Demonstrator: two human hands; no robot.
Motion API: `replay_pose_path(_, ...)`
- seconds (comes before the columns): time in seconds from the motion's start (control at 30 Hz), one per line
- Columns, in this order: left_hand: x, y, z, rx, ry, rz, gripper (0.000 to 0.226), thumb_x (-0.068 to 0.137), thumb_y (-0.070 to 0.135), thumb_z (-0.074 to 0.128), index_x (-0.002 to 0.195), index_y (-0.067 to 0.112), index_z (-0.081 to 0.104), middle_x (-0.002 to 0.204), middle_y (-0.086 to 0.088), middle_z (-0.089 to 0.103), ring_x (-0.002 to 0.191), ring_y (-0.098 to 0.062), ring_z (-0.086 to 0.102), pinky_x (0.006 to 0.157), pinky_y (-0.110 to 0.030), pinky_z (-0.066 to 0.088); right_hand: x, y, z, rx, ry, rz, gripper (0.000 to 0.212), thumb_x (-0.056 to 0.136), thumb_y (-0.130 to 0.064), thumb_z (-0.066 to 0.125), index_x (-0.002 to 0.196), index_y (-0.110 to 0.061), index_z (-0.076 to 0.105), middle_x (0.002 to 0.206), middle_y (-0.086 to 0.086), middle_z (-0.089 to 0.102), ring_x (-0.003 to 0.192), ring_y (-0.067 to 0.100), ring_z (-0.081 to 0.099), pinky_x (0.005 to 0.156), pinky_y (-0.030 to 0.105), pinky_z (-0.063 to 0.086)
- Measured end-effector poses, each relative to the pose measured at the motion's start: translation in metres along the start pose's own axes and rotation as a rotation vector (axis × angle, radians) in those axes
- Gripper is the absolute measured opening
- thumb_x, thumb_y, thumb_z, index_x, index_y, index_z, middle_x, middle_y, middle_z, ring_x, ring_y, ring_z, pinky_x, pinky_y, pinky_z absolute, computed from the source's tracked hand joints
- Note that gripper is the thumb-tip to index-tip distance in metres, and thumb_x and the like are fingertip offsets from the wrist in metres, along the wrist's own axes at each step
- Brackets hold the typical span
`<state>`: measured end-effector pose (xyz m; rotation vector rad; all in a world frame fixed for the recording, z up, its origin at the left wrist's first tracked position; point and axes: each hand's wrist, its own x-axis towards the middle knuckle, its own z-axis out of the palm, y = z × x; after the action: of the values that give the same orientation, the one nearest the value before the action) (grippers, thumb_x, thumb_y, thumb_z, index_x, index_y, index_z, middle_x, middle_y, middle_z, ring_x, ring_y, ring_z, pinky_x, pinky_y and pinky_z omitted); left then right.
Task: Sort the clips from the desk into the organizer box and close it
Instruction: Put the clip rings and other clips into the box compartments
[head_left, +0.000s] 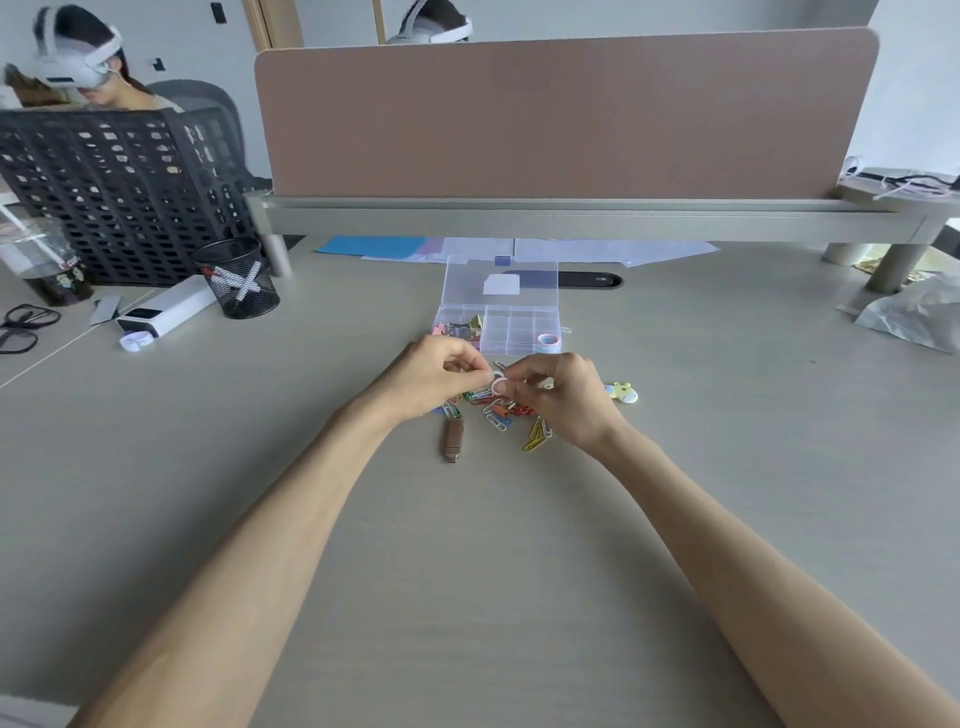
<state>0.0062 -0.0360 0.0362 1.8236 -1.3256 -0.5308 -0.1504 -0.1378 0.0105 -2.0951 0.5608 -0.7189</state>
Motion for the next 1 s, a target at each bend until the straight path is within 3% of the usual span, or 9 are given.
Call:
replay_pose_path(0.1, 0.001, -0.006, -0.010, -0.063, -0.017, -0.001, 0.009, 0.085, 0.021, 0.067, 0.085, 0.014, 0.073, 0.081, 0.008, 0.072, 0.078, 0.000, 0.063, 0.083, -0.019, 0.048, 0.005, -0.002, 0.003, -0.042, 0.034, -0.026, 0.014, 0.085, -0.031, 0.068, 0.078, -0.019, 0.072, 0.074, 0.001, 0.071, 0.069, 0.017, 0.062, 0.067, 0.025, 0.050)
replay_pose_path(0.17, 0.001, -0.016, -0.019, -0.029, 0.035, -0.029, 0.015, 0.089, 0.026, 0.061, 0.085, 0.016, 0.072, 0.085, 0.008, 0.072, 0.075, 0.008, 0.058, 0.080, -0.021, 0.046, 0.008, -0.002, 0.004, -0.069, 0.081, -0.039, 0.017, 0.087, -0.031, 0.066, 0.074, -0.020, 0.068, 0.076, -0.004, 0.071, 0.072, 0.013, 0.060, 0.073, 0.025, 0.049)
replay_pose_path(0.23, 0.001, -0.030, -0.026, 0.073, 0.111, -0.080, 0.015, 0.089, 0.029, 0.059, 0.082, 0.022, 0.070, 0.084, 0.008, 0.071, 0.075, 0.000, 0.058, 0.077, -0.030, 0.048, 0.010, 0.000, 0.004, -0.099, 0.124, -0.047, 0.016, 0.087, -0.030, 0.065, 0.074, -0.022, 0.068, 0.080, -0.006, 0.071, 0.074, 0.011, 0.059, 0.076, 0.025, 0.047)
replay_pose_path(0.3, -0.002, -0.043, -0.030, 0.209, 0.153, -0.127, 0.012, 0.087, 0.028, 0.060, 0.079, 0.027, 0.068, 0.084, 0.005, 0.070, 0.078, -0.011, 0.062, 0.076, -0.031, 0.049, 0.012, 0.003, 0.004, -0.119, 0.135, -0.041, 0.014, 0.088, -0.028, 0.063, 0.079, -0.021, 0.070, 0.083, -0.007, 0.072, 0.076, 0.010, 0.059, 0.078, 0.027, 0.047)
replay_pose_path(0.43, -0.006, -0.057, -0.029, 0.355, 0.254, -0.176, 0.009, 0.087, 0.031, 0.063, 0.091, 0.025, 0.068, 0.088, 0.005, 0.069, 0.087, -0.017, 0.061, 0.069, -0.027, 0.043, 0.017, 0.008, 0.004, -0.142, 0.151, -0.029, 0.012, 0.088, -0.025, 0.062, 0.089, -0.021, 0.074, 0.085, -0.003, 0.072, 0.078, 0.014, 0.061, 0.079, 0.030, 0.050)
replay_pose_path(0.57, -0.001, -0.065, -0.024, 0.431, 0.286, -0.154, 0.032, 0.088, 0.031, 0.063, 0.115, 0.014, 0.065, 0.104, -0.006, 0.062, 0.101, -0.023, 0.057, 0.084, -0.028, 0.041, 0.019, 0.008, 0.004, -0.141, 0.130, -0.009, 0.012, 0.088, -0.026, 0.063, 0.090, -0.022, 0.074, 0.082, -0.003, 0.072, 0.074, 0.014, 0.060, 0.075, 0.028, 0.049)
replay_pose_path(0.67, 0.008, -0.068, -0.022, 0.453, 0.238, -0.155, 0.024, 0.089, 0.029, 0.062, 0.107, 0.014, 0.067, 0.106, -0.009, 0.055, 0.105, -0.027, 0.055, 0.094, -0.034, 0.042, 0.022, 0.009, 0.008, -0.155, 0.116, -0.003, 0.012, 0.088, -0.027, 0.063, 0.090, -0.023, 0.074, 0.081, -0.002, 0.072, 0.074, 0.014, 0.060, 0.074, 0.029, 0.051)
replay_pose_path(0.83, 0.023, -0.061, -0.028, 0.391, 0.146, -0.195, 0.011, 0.084, 0.028, 0.067, 0.085, 0.017, 0.065, 0.092, 0.000, 0.059, 0.086, -0.018, 0.058, 0.077, -0.030, 0.045, 0.037, 0.015, 0.013, -0.174, 0.073, 0.001, 0.014, 0.089, -0.027, 0.062, 0.094, -0.021, 0.074, 0.087, -0.001, 0.073, 0.076, 0.014, 0.061, 0.073, 0.028, 0.051)
replay_pose_path(1.0, 0.039, -0.055, -0.027, 0.087, 0.148, -0.190, 0.009, 0.082, 0.027, 0.070, 0.080, 0.019, 0.067, 0.079, 0.004, 0.065, 0.073, -0.008, 0.056, 0.053, -0.025, 0.048, 0.058, 0.015, 0.020, -0.153, 0.012, -0.026, 0.013, 0.086, -0.029, 0.066, 0.090, -0.022, 0.076, 0.088, -0.004, 0.075, 0.071, 0.012, 0.061, 0.072, 0.029, 0.052)
